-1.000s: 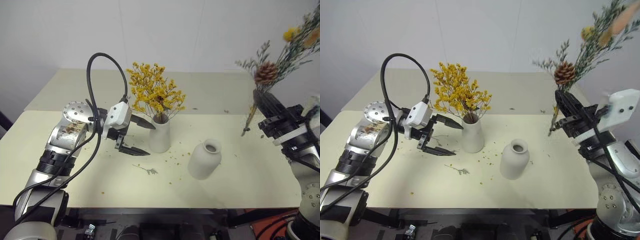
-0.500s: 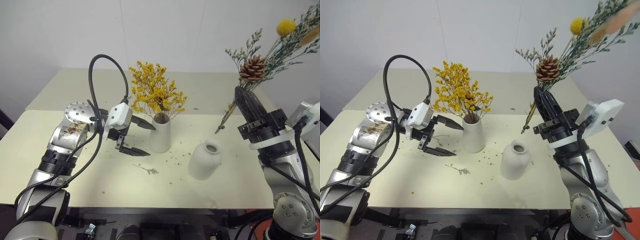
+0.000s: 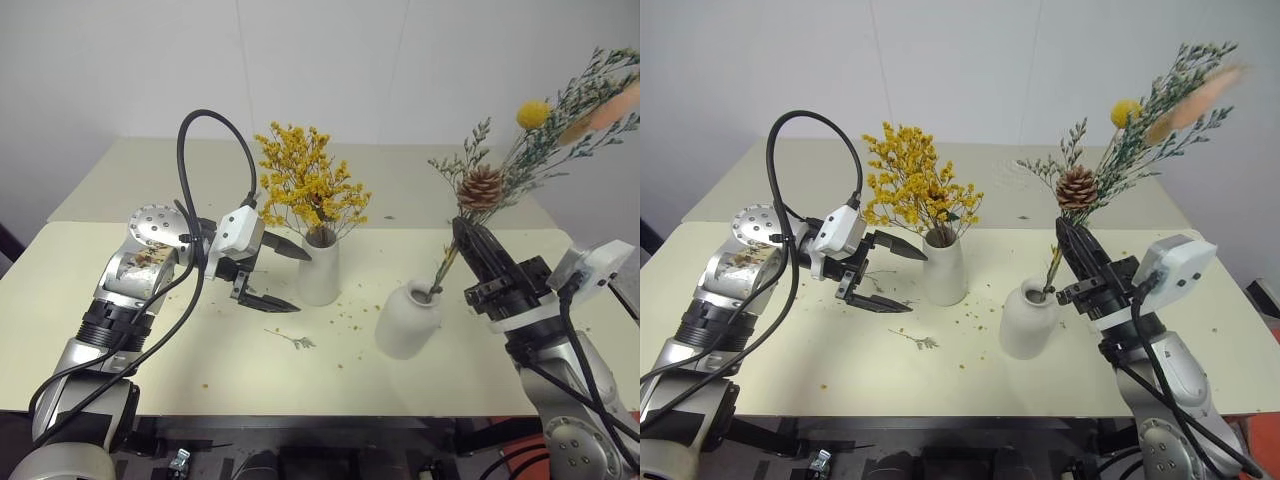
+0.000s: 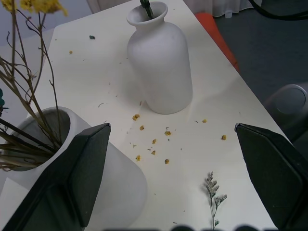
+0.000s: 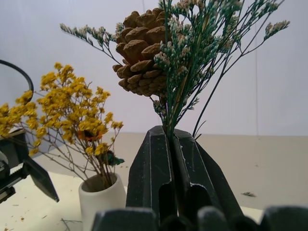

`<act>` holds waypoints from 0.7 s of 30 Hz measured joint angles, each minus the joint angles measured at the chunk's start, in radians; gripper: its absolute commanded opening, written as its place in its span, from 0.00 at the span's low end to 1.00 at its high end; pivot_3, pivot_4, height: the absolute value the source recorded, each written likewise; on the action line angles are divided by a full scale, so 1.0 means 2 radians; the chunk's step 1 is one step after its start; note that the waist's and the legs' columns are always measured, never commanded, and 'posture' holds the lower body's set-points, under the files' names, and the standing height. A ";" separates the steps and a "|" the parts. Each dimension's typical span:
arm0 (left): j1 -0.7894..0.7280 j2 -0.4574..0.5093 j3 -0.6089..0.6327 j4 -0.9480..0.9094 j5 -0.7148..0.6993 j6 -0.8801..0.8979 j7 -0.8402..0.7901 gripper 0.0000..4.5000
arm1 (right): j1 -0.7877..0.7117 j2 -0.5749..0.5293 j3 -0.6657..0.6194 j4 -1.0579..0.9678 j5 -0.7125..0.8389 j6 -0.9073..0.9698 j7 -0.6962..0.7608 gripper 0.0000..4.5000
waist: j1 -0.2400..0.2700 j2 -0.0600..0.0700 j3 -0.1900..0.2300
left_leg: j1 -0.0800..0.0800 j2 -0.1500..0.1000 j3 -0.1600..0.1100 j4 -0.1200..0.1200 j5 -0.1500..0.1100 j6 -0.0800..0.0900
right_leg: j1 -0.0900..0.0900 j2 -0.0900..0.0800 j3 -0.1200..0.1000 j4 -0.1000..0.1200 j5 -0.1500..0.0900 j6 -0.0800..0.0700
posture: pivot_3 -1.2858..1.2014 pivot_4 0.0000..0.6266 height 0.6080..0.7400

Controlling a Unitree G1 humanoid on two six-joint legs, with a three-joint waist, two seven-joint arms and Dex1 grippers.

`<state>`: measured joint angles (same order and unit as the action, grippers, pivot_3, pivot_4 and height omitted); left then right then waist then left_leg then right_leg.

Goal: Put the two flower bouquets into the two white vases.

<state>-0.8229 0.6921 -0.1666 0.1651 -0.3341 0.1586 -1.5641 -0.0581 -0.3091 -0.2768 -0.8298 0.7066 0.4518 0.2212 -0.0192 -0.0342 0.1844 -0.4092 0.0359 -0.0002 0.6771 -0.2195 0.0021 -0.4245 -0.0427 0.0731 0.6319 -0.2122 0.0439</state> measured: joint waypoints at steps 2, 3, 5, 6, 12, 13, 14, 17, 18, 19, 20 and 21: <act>0.000 0.000 0.000 0.000 0.000 0.000 0.000 1.00 | 0.004 0.000 0.006 0.002 -0.011 -0.015 0.008 0.01 | 0.000 0.000 0.000 | 0.000 0.000 0.000 0.000 0.000 0.000 | 0.000 0.000 0.000 0.000 0.000 0.000 | 0.52 0.24 1.00; 0.000 0.000 0.000 0.000 -0.001 0.001 0.000 1.00 | 0.006 0.002 0.011 0.003 -0.018 -0.024 0.011 0.06 | 0.000 0.000 0.000 | 0.000 0.000 0.000 0.000 0.000 0.000 | 0.000 0.000 0.000 0.000 0.000 0.000 | 0.52 0.24 1.00; 0.000 0.000 0.000 0.000 -0.004 0.001 0.000 1.00 | 0.015 0.004 0.018 0.004 -0.028 -0.039 0.019 0.17 | 0.000 0.000 0.000 | 0.000 0.000 0.000 0.000 0.000 0.000 | 0.000 0.000 0.000 0.000 0.000 0.000 | 0.52 0.24 1.00; 0.000 -0.001 0.000 0.000 -0.004 0.002 0.000 1.00 | 0.017 0.004 0.019 0.006 -0.030 -0.044 0.022 0.26 | 0.000 0.000 0.000 | 0.000 0.000 0.000 0.000 0.000 0.000 | 0.000 0.000 0.000 0.000 0.000 0.000 | 0.52 0.24 1.00; 0.000 -0.003 0.000 0.000 -0.005 0.001 0.000 1.00 | 0.028 0.005 0.036 0.008 -0.039 -0.063 0.033 0.72 | 0.000 0.000 0.000 | 0.000 0.000 0.000 0.000 0.000 0.000 | 0.000 0.000 0.000 0.000 0.000 0.000 | 0.52 0.24 1.00; 0.000 -0.004 0.000 0.000 -0.005 0.000 0.000 1.00 | 0.032 0.006 0.037 0.008 -0.040 -0.066 0.034 0.79 | 0.000 0.000 0.000 | 0.000 0.000 0.000 0.000 0.000 0.000 | 0.000 0.000 0.000 0.000 0.000 0.000 | 0.52 0.24 1.00; 0.000 -0.004 0.000 0.000 -0.004 -0.001 0.000 1.00 | 0.034 0.007 0.038 0.008 -0.041 -0.068 0.034 0.86 | 0.000 0.000 0.000 | 0.000 0.000 0.000 0.000 0.000 0.000 | 0.000 0.000 0.000 0.000 0.000 0.000 | 0.52 0.24 1.00; 0.000 -0.006 0.000 0.000 -0.004 -0.002 0.000 1.00 | 0.035 0.006 0.042 0.008 -0.047 -0.070 0.036 1.00 | 0.000 0.000 0.000 | 0.000 0.000 0.000 0.000 0.000 0.000 | 0.000 0.000 0.000 0.000 0.000 0.000 | 0.52 0.24 1.00; 0.000 -0.007 0.000 0.000 -0.004 -0.002 0.000 1.00 | 0.037 0.005 0.044 0.008 -0.049 -0.070 0.036 1.00 | 0.000 0.000 0.000 | 0.000 0.000 0.000 0.000 0.000 0.000 | 0.000 0.000 0.000 0.000 0.000 0.000 | 0.52 0.24 1.00; 0.000 -0.008 0.000 0.001 -0.004 -0.003 0.000 1.00 | 0.039 0.003 0.045 0.008 -0.052 -0.070 0.036 1.00 | 0.000 0.000 0.000 | 0.000 0.000 0.000 0.000 0.000 0.000 | 0.000 0.000 0.000 0.000 0.000 0.000 | 0.52 0.24 1.00; 0.000 -0.009 0.000 0.001 -0.004 -0.003 0.000 1.00 | 0.042 0.001 0.046 0.007 -0.055 -0.070 0.035 1.00 | 0.000 0.000 0.000 | 0.000 0.000 0.000 0.000 0.000 0.000 | 0.000 0.000 0.000 0.000 0.000 0.000 | 0.52 0.24 1.00; 0.000 -0.009 0.000 0.001 -0.004 -0.003 0.000 1.00 | 0.047 -0.002 0.046 0.007 -0.059 -0.070 0.032 1.00 | 0.000 0.000 0.000 | 0.000 0.000 0.000 0.000 0.000 0.000 | 0.000 0.000 0.000 0.000 0.000 0.000 | 0.52 0.24 1.00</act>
<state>-0.8227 0.6731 -0.1665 0.1678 -0.3422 0.1522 -1.5636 0.0365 -0.3127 -0.1839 -0.8151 0.5896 0.3113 0.2856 -0.0183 -0.0342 0.1844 -0.4092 0.0359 -0.0001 0.6772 -0.2195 0.0021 -0.4243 -0.0428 0.0730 0.6317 -0.2123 0.0439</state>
